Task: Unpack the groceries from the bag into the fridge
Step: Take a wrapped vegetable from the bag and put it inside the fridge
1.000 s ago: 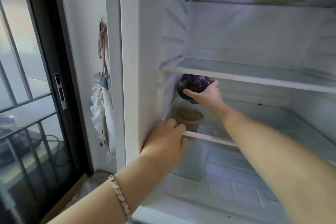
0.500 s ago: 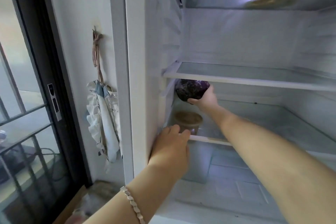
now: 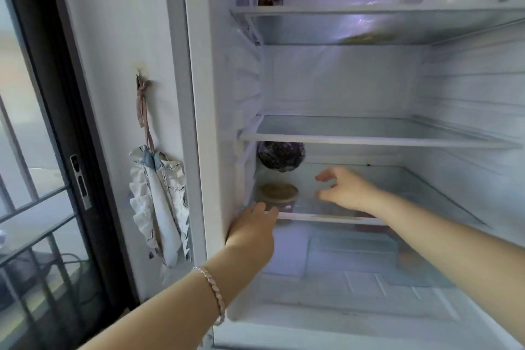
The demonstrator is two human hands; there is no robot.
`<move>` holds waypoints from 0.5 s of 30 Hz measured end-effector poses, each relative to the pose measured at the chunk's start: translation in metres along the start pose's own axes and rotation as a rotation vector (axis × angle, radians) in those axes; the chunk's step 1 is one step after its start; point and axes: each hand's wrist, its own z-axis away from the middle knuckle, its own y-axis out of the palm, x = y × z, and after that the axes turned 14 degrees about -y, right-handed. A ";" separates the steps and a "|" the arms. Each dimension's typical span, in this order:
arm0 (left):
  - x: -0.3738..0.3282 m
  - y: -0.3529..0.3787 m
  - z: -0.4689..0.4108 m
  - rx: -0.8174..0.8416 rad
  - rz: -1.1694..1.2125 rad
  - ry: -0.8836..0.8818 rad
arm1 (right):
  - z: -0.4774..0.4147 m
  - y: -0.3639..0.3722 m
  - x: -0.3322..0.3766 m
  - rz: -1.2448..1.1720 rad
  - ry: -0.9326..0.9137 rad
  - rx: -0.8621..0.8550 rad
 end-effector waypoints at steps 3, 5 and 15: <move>-0.002 -0.014 0.013 0.161 -0.051 -0.023 | 0.027 -0.020 0.011 0.079 -0.078 0.097; -0.004 -0.027 0.031 0.226 -0.050 -0.059 | 0.040 -0.025 0.021 0.126 -0.142 0.222; 0.044 -0.025 0.239 0.374 0.050 -0.467 | 0.148 0.053 0.116 0.265 -0.559 0.797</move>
